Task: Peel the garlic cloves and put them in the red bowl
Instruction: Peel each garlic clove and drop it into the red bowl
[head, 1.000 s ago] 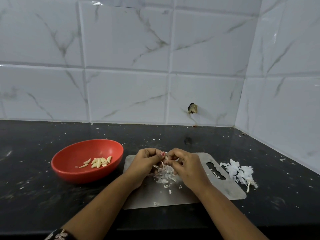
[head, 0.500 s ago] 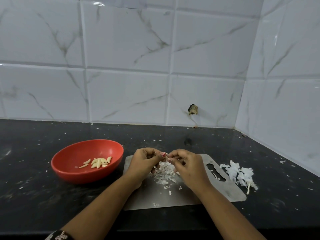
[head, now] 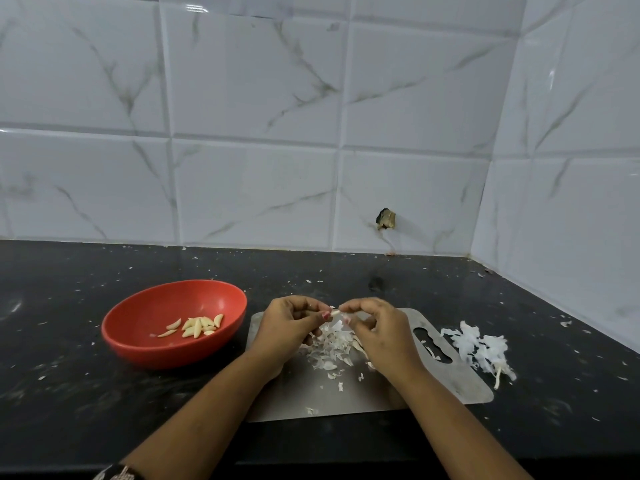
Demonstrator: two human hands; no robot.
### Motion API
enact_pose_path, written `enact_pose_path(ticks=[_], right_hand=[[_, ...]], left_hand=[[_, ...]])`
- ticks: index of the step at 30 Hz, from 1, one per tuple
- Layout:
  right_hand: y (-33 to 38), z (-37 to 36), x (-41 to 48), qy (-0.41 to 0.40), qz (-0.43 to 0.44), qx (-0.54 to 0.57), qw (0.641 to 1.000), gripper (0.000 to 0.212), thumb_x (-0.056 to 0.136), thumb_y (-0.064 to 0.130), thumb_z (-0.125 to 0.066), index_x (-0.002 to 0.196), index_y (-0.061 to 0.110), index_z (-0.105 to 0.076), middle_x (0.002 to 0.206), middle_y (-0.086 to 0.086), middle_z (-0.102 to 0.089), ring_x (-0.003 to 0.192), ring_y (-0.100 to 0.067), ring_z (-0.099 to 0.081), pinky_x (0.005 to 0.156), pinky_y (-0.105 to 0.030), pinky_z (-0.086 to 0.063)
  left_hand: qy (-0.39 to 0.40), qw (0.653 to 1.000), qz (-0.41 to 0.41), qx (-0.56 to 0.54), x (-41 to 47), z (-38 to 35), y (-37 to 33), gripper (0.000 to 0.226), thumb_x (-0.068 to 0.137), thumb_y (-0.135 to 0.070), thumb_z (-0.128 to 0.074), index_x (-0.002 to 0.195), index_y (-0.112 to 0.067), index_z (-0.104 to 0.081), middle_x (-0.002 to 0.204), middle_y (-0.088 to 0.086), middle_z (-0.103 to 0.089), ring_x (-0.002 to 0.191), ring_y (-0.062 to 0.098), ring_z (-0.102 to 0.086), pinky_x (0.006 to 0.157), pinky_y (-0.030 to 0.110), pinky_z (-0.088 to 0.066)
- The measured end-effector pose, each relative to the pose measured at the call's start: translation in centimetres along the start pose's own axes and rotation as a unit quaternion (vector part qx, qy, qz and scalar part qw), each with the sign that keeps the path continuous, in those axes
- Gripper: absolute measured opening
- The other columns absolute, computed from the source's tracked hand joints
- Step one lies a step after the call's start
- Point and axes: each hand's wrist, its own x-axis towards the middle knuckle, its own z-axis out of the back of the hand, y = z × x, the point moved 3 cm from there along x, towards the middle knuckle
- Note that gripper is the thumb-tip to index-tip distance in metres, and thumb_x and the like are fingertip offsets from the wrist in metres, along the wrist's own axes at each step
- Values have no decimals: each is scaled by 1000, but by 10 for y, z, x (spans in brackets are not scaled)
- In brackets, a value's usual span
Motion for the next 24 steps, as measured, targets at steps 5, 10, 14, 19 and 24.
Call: enact_pose_path(ticks=[5, 10, 14, 19, 24], right_hand=[[-1, 0, 0, 4, 2, -10, 1000, 9, 90, 22, -67, 92, 29, -73, 80, 12, -70, 67, -1, -63, 60, -23, -53], [1, 1, 0, 7, 17, -30, 999, 6, 82, 22, -75, 82, 27, -72, 83, 13, -67, 75, 2, -58, 66, -17, -46], [0, 1, 0, 6, 20, -18, 1000, 9, 92, 25, -64, 93, 27, -73, 80, 13, -69, 75, -2, -64, 64, -21, -52], [5, 1, -2, 17, 47, -30, 998, 10, 84, 24, -74, 93, 28, -73, 89, 14, -68, 69, 6, -57, 60, -9, -38], [7, 1, -5, 45, 48, -87, 994, 3, 87, 30, -70, 90, 31, -69, 89, 15, -68, 66, 11, -54, 59, -14, -34]], left_hand=[[5, 1000, -9, 16, 0, 0, 0, 8, 84, -1, -69, 87, -8, -72, 65, 4, -68, 52, 8, -57, 47, 19, -44], [-1, 999, -24, 32, -1, 1, -1, 11, 83, -1, -70, 88, -11, -72, 66, 3, -69, 55, 9, -59, 49, 19, -44], [-11, 997, -41, 61, -2, 1, -2, 10, 82, -2, -72, 84, -12, -73, 68, 5, -70, 57, 8, -59, 49, 18, -45], [0, 992, -70, 108, -5, -1, -6, 9, 81, -4, -73, 90, -8, -74, 75, 5, -72, 57, -1, -61, 50, 11, -44], [15, 988, -91, 122, -5, -3, -6, 13, 82, -3, -71, 91, -12, -72, 74, 3, -72, 62, 3, -65, 56, 13, -48]])
